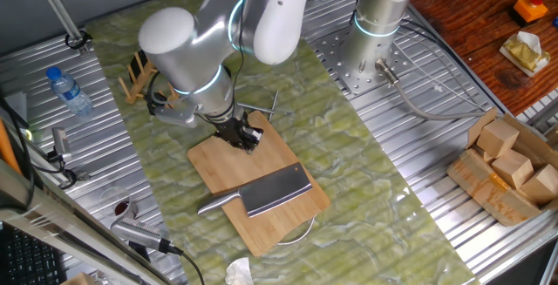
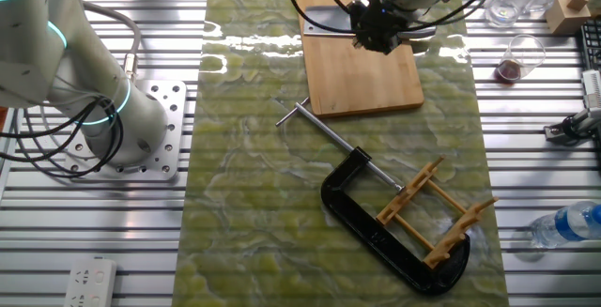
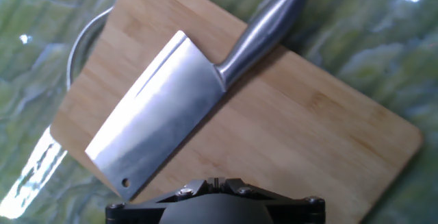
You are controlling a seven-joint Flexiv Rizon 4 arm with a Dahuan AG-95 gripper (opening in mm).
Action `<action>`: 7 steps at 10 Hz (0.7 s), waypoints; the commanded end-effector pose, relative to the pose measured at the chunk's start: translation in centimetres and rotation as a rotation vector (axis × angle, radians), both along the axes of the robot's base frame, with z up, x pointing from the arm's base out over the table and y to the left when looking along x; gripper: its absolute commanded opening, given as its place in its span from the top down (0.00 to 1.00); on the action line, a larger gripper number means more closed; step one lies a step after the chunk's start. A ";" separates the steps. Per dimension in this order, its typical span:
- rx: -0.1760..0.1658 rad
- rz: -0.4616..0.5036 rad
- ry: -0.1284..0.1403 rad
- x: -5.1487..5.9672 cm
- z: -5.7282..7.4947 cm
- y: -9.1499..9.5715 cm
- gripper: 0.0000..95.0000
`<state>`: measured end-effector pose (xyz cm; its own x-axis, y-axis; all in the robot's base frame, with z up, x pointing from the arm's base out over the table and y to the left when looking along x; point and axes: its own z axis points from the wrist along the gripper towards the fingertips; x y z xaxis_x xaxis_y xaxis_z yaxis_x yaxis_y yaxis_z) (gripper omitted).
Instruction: Put the knife on the cutting board
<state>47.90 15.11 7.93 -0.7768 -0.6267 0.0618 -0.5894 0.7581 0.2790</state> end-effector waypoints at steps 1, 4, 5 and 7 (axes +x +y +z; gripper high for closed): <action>-0.041 -0.077 0.012 0.4 0.5 -1.6 1.00; -0.071 -0.169 0.019 0.0 1.2 -3.2 1.00; -0.076 -0.210 -0.012 -0.3 1.6 -3.9 1.00; -0.103 -0.253 -0.021 -1.2 1.9 -4.7 1.00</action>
<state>46.79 10.69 9.67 -0.9025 -0.4194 0.0986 -0.3962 0.8979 0.1919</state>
